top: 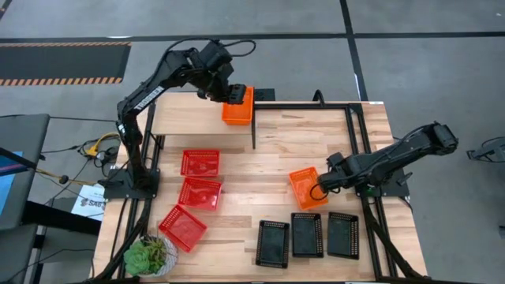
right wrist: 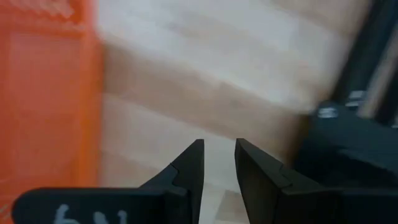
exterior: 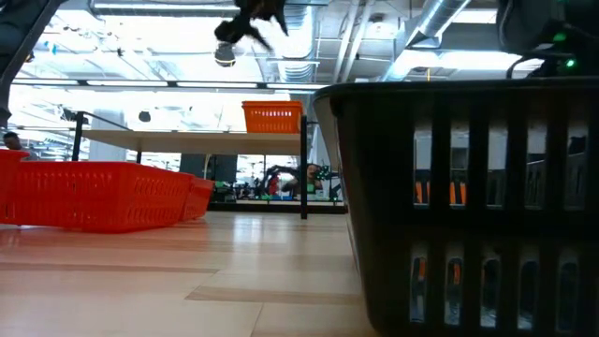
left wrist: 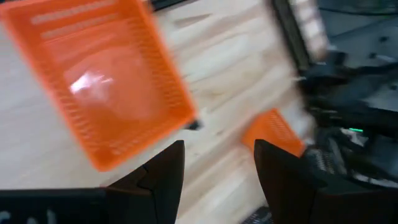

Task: Stack baskets on shelf by color
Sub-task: Adjust the orange bin

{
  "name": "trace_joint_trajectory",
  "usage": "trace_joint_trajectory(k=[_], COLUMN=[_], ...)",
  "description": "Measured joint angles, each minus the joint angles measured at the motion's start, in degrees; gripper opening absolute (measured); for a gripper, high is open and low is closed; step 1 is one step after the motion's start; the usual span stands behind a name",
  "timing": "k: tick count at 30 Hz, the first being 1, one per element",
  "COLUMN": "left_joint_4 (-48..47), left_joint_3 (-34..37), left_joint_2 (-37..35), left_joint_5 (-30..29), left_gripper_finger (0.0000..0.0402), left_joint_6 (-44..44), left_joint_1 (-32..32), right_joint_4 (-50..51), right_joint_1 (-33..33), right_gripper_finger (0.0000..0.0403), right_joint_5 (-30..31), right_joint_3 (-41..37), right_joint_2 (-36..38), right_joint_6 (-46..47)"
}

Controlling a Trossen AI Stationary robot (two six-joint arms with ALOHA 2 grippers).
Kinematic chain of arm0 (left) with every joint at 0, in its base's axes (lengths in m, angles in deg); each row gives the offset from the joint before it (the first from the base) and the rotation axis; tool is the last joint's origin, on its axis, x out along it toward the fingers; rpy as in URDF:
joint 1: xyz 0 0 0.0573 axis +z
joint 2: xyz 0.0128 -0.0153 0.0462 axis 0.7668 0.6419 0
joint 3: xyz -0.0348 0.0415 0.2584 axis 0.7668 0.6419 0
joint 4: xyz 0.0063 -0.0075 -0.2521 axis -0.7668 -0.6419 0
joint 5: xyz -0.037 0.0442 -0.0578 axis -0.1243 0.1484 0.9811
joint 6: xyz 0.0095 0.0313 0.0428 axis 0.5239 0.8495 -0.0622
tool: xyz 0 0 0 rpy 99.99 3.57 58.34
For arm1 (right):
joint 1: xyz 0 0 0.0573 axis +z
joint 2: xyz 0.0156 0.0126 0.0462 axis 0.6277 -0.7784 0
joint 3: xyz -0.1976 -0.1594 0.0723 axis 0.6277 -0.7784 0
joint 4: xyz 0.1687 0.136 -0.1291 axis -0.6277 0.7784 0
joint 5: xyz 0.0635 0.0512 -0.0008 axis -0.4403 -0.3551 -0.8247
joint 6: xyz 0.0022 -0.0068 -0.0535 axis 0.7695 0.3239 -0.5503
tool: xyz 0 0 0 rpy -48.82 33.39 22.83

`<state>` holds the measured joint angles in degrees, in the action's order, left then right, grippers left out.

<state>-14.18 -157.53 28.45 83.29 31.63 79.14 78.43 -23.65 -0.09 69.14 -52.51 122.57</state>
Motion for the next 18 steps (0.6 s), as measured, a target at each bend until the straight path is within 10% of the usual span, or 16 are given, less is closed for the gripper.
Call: trace_joint_trajectory(k=[18], left_joint_4=[2.0], left_joint_3=[1.0], left_joint_2=[-5.4], left_joint_5=[-21.7], left_gripper_finger=[0.0181], left_joint_6=[-6.3], left_joint_1=[-16.6], right_joint_4=[-54.3], right_joint_1=[-17.2], right_gripper_finger=[0.0113], right_joint_5=[-8.9], right_joint_3=[-0.5], right_joint_2=[-14.6], right_joint_6=[-38.0])
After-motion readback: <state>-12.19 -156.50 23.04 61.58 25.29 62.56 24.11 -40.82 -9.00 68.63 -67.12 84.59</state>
